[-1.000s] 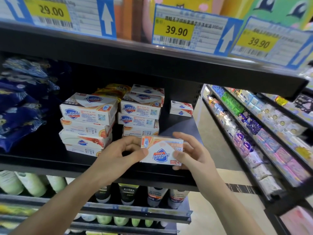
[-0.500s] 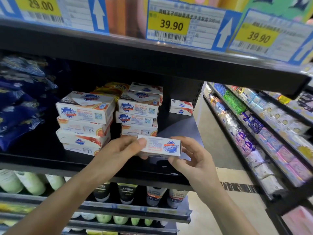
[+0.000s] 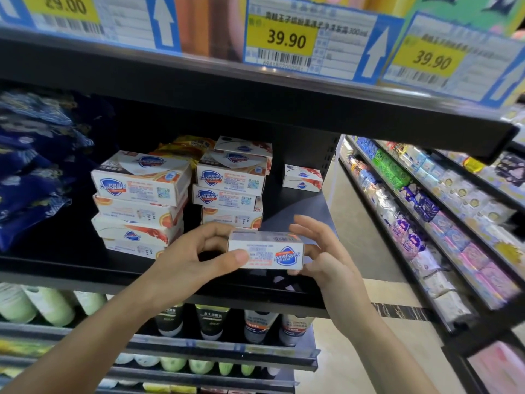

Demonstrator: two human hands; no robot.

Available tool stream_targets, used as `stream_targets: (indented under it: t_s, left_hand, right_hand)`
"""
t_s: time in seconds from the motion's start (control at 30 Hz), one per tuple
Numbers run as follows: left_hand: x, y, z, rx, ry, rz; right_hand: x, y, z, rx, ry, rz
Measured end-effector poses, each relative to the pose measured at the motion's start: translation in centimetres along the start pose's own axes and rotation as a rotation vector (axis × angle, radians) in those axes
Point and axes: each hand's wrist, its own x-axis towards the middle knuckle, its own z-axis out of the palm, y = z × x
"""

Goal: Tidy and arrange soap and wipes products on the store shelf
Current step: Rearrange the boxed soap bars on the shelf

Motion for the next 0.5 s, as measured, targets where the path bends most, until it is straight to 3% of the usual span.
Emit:
stream_targets:
  t_s: [0.1,0.5]
  left_hand:
    - [-0.2,-0.2,-0.1,0.031,-0.003,0.032]
    - [-0.1,-0.9,-0.3,0.121,0.025,0.126]
  right_hand:
    - [0.6,-0.2,-0.1,0.075,-0.002,0.075]
    - [0.5,-1.5,0.5,-0.117,-0.103,0.182]
